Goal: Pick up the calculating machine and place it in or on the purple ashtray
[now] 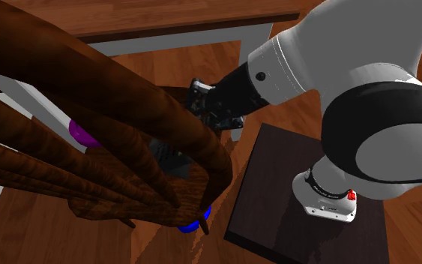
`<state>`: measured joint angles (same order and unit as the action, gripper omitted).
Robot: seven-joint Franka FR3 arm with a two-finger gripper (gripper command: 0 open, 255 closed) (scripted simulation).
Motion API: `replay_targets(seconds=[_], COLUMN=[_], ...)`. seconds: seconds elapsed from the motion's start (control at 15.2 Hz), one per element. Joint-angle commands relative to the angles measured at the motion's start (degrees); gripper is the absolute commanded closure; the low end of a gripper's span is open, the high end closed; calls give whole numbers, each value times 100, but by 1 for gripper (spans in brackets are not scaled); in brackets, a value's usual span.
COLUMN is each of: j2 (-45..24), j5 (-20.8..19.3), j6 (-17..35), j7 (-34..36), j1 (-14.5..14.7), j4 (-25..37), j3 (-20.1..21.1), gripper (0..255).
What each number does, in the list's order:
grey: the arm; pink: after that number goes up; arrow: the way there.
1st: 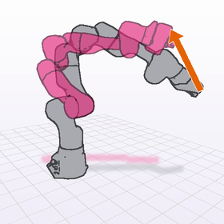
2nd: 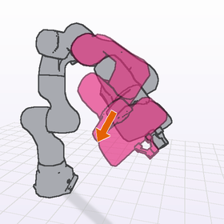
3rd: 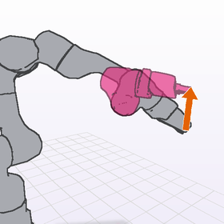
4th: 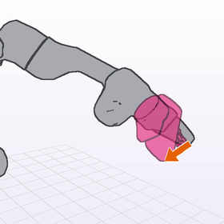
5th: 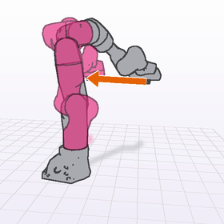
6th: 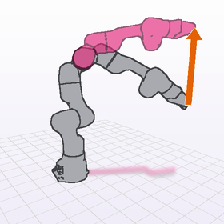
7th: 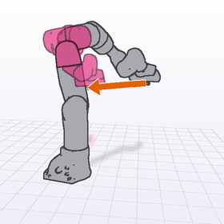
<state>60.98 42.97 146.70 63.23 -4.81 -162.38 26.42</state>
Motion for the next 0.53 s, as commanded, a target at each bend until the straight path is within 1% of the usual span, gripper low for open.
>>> replay_targets(seconds=[0.0,0.13,0.46], j2=[39,55,-1387], j5=[-96,-145,-167], j6=[-169,-256,313], j7=[56,77,-376], j1=[-72,-108,-488], j4=[143,216,1062], j3=[-42,-71,-140], gripper=[255,255,255])
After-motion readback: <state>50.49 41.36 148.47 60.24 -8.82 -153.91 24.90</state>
